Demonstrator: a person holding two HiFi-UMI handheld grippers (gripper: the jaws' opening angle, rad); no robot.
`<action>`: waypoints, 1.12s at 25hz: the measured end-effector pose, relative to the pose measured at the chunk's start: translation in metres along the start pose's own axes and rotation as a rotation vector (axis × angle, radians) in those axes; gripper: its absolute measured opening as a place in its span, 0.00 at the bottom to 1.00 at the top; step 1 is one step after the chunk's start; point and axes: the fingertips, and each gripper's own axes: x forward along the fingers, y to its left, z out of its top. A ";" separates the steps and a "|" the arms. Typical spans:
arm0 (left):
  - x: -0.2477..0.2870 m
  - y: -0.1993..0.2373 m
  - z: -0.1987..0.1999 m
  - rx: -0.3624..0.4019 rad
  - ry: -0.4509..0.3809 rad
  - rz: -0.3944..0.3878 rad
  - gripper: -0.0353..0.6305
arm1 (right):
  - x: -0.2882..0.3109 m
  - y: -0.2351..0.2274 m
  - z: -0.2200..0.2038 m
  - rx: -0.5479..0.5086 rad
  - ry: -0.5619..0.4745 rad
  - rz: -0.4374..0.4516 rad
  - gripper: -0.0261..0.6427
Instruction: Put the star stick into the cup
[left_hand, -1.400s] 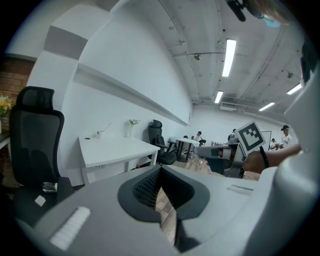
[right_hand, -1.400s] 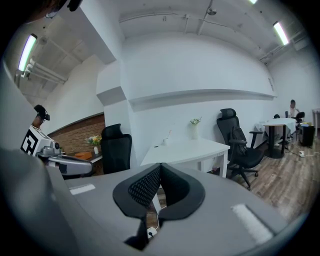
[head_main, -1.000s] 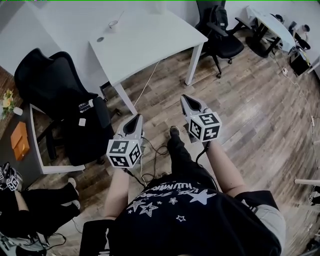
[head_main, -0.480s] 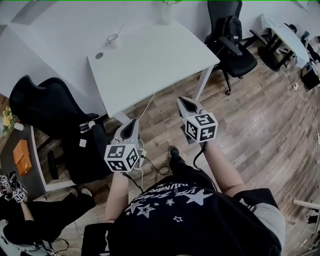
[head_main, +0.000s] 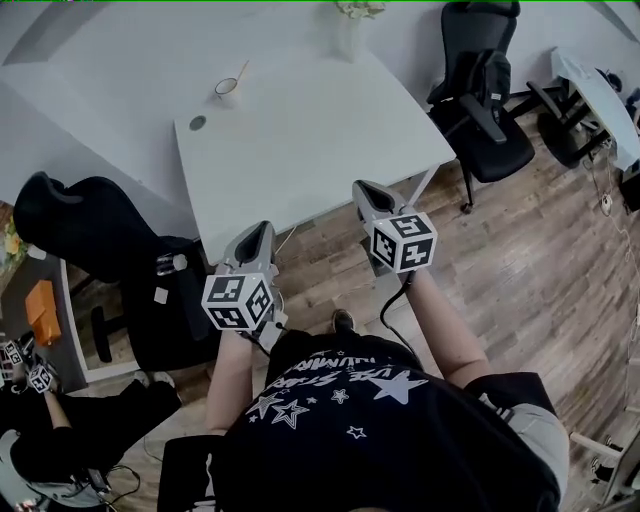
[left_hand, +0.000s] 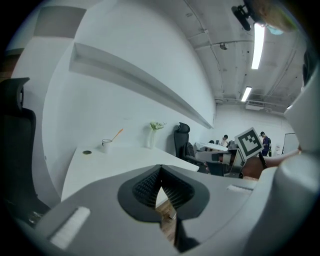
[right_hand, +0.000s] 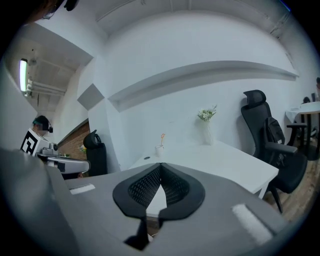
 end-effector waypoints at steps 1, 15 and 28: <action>0.004 0.002 0.003 -0.002 -0.005 0.009 0.06 | 0.006 -0.002 0.003 -0.001 0.000 0.008 0.06; 0.064 0.076 0.045 -0.011 -0.056 0.064 0.06 | 0.099 -0.013 0.042 -0.012 -0.007 0.051 0.06; 0.155 0.191 0.099 -0.034 -0.074 0.085 0.06 | 0.256 -0.022 0.090 -0.025 0.018 0.071 0.06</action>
